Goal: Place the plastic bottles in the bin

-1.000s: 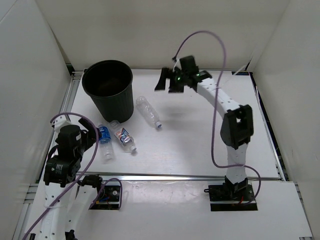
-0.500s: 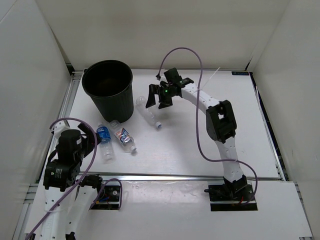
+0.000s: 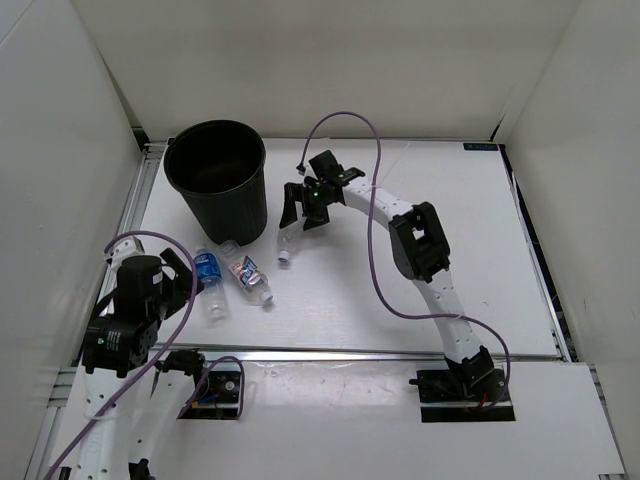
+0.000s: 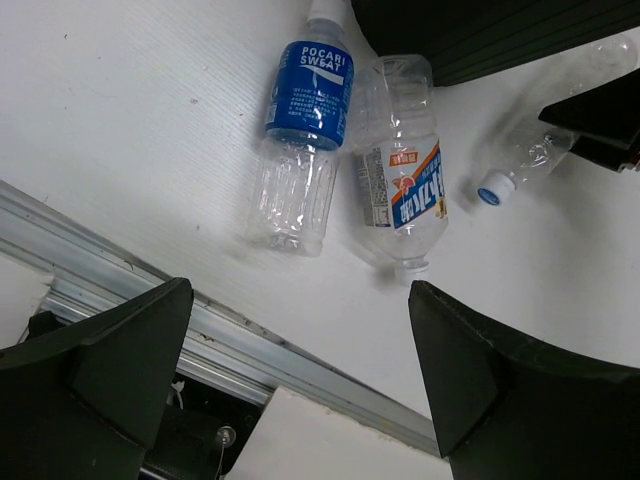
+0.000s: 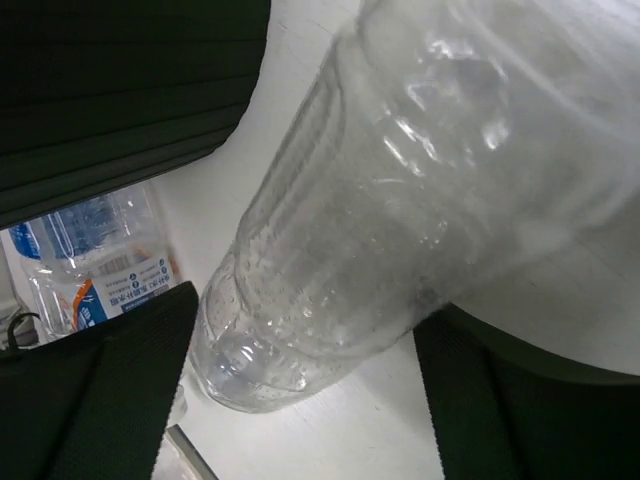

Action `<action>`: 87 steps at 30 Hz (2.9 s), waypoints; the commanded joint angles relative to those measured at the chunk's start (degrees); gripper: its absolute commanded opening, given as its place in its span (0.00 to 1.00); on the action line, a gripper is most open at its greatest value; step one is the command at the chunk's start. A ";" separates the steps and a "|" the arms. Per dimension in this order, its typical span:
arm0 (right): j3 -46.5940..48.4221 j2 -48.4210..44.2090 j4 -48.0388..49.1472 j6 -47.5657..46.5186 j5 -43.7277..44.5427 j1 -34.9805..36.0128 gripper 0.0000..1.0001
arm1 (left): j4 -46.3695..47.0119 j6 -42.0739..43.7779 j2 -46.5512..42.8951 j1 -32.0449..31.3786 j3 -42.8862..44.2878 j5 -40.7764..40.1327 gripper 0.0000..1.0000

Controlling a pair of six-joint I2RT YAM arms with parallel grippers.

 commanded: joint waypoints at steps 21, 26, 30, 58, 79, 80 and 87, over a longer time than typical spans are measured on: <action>10.11 -25.52 1.80 12.37 -0.36 -6.48 0.25 | 8.36 2.52 -0.57 -0.14 -1.84 -0.95 1.00; 18.14 -24.27 15.95 19.50 0.31 -2.98 0.23 | 6.88 6.83 3.03 -0.14 1.05 0.89 1.00; 21.38 -21.38 23.79 16.26 8.66 2.04 0.23 | 4.41 10.78 6.01 -0.14 6.22 3.44 1.00; 18.49 -27.42 19.86 -2.90 31.71 11.45 1.00 | 9.58 11.77 10.42 -0.66 0.72 3.00 1.00; 14.09 -46.15 -5.64 -10.90 29.41 11.45 1.00 | 27.51 -1.78 25.09 0.83 -18.27 -3.32 1.00; 14.10 -46.68 -6.34 -11.43 29.42 11.45 1.00 | 28.22 -2.30 25.87 0.83 -18.89 -3.93 1.00; 14.10 -48.34 -8.10 -13.01 31.08 11.45 1.00 | 30.69 -5.98 29.04 0.83 -23.38 -5.08 1.00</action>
